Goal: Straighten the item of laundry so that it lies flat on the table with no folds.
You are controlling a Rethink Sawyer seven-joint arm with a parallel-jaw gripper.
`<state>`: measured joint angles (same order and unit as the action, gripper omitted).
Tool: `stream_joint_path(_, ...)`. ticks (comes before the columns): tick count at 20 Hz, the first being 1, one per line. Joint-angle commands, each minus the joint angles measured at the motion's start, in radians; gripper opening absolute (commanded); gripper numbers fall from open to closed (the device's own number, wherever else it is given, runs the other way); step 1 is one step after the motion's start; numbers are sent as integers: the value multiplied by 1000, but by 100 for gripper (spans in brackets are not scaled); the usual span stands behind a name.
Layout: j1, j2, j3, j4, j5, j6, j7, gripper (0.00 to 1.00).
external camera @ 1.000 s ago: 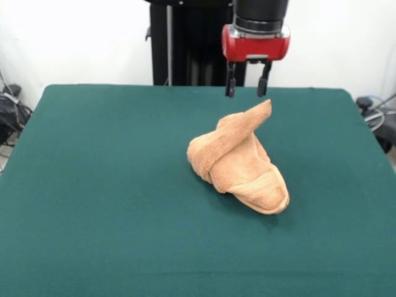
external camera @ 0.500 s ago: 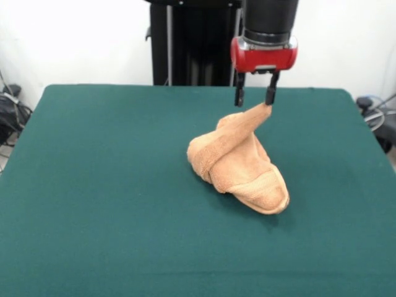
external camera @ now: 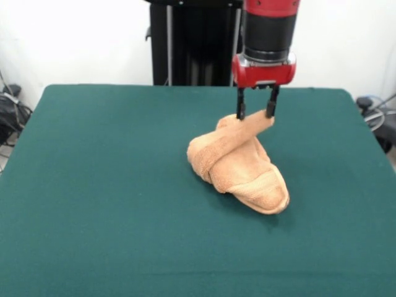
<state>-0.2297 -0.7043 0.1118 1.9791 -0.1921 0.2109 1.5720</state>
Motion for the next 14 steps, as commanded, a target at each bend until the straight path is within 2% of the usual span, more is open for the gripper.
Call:
stream_joint_path(1, -8, 98, 9, -38, -63, -96, 110, 100)
stream_joint_path(6, -14, 105, 14, -40, -78, -130, 104, 100)
stream_joint_path(7, -15, 104, 15, -38, -84, -148, 106, 0)
stream_joint_path(14, 13, 100, -13, -35, -84, -173, 131, 0)
